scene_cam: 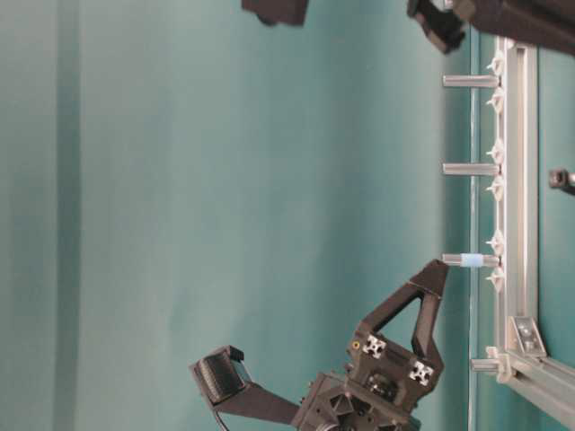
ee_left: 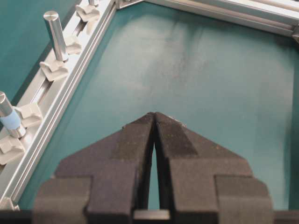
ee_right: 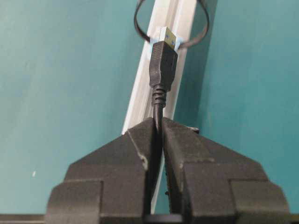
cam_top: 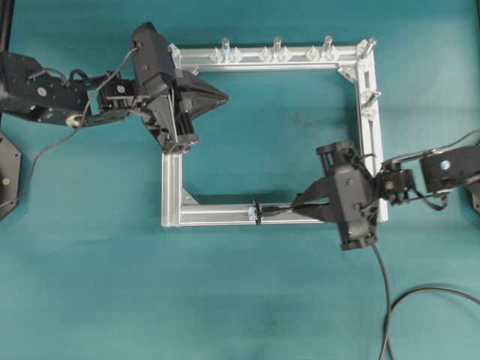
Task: Insert the wire through the string loop located in the center.
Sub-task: 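Push the USB plug leftward through the black zip-tie loop with the right gripper, then move the left gripper to the plug and grasp it past the loop, then open the right gripper, releasing the cable behind the loop, then pull the plug leftward with the left gripper, drawing cable through the loop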
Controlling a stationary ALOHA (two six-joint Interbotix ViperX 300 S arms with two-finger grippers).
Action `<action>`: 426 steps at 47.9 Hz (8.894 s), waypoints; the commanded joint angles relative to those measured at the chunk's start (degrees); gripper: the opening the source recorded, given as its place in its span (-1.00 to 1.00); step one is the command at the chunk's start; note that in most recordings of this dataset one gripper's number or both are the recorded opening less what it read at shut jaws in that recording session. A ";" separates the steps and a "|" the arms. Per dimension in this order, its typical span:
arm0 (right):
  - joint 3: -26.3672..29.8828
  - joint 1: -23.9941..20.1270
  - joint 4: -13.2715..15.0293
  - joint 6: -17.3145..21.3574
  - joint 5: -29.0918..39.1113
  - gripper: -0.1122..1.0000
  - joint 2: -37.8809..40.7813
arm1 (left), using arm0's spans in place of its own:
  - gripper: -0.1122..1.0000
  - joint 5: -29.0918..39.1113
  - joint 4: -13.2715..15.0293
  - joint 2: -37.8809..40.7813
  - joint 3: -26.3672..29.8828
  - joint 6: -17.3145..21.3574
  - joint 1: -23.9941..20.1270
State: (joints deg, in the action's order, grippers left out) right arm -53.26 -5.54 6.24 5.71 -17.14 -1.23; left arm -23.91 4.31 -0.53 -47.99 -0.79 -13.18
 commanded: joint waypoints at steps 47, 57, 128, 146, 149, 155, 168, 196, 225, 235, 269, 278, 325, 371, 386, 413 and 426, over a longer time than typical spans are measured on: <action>9.05 1.41 -0.26 0.18 -0.26 -0.68 5.63 | -0.80 0.88 -0.26 -1.41 0.44 -0.35 0.53; 9.49 1.41 -0.26 0.18 -0.26 -0.68 6.15 | -0.80 0.97 -0.26 -1.41 0.44 -0.35 0.53; 9.14 1.49 -0.18 0.09 -0.62 -0.68 6.33 | 0.71 15.03 -0.44 -1.32 5.45 -0.35 19.60; 9.23 1.49 -0.26 0.00 -0.62 -0.68 6.33 | 0.71 16.08 -0.44 -1.14 5.19 -0.35 20.04; 9.14 1.49 -0.18 0.00 -0.70 -0.68 6.33 | 0.71 16.08 -0.44 -0.97 5.10 -0.35 20.04; 9.14 1.58 -0.18 0.00 -0.70 -0.68 6.24 | 0.71 16.00 -0.44 0.18 5.27 -0.26 20.04; 9.14 1.49 -0.09 0.00 -0.70 -0.68 6.33 | 0.71 14.50 -0.44 5.19 8.26 0.00 20.04; 9.23 1.58 -0.18 0.00 -0.70 -0.68 6.33 | 0.69 13.36 -0.53 11.07 10.20 0.44 19.69; 9.40 1.49 -0.09 0.00 -0.35 -0.68 6.24 | -0.10 13.62 -0.62 8.53 8.61 0.35 19.42; 9.40 1.49 -0.18 0.00 -0.35 -0.68 6.24 | -0.43 13.89 -0.53 7.38 8.53 0.35 19.25; 9.40 1.49 0.09 0.00 1.67 -0.68 6.33 | -0.43 13.97 -0.62 7.29 8.53 0.26 19.16; 9.67 1.58 0.09 0.18 2.46 -0.67 6.24 | -0.43 13.97 -0.62 7.38 8.53 0.26 19.16; 6.94 1.49 0.00 0.18 7.65 0.48 -0.70 | -0.44 17.58 -0.62 1.67 5.19 0.00 19.07; 3.87 1.58 -0.09 0.18 7.82 0.47 -4.22 | -0.44 23.82 -0.53 -17.14 -12.83 -5.89 19.07; 3.78 1.58 -0.09 0.18 7.82 0.47 -4.22 | -0.44 26.28 -0.53 -20.04 -14.94 -5.89 19.07; 3.87 1.58 -0.18 0.18 7.82 0.47 -4.13 | -0.44 26.28 -0.44 -19.16 -18.02 -5.98 19.60; 3.87 1.58 -0.18 0.18 7.82 0.47 -4.13 | -0.44 26.19 -0.53 -19.16 -18.19 -5.89 19.51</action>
State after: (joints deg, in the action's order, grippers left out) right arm -49.92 -4.04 6.15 5.80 -9.05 -4.13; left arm 2.55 3.96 -19.51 -66.53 -6.33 6.24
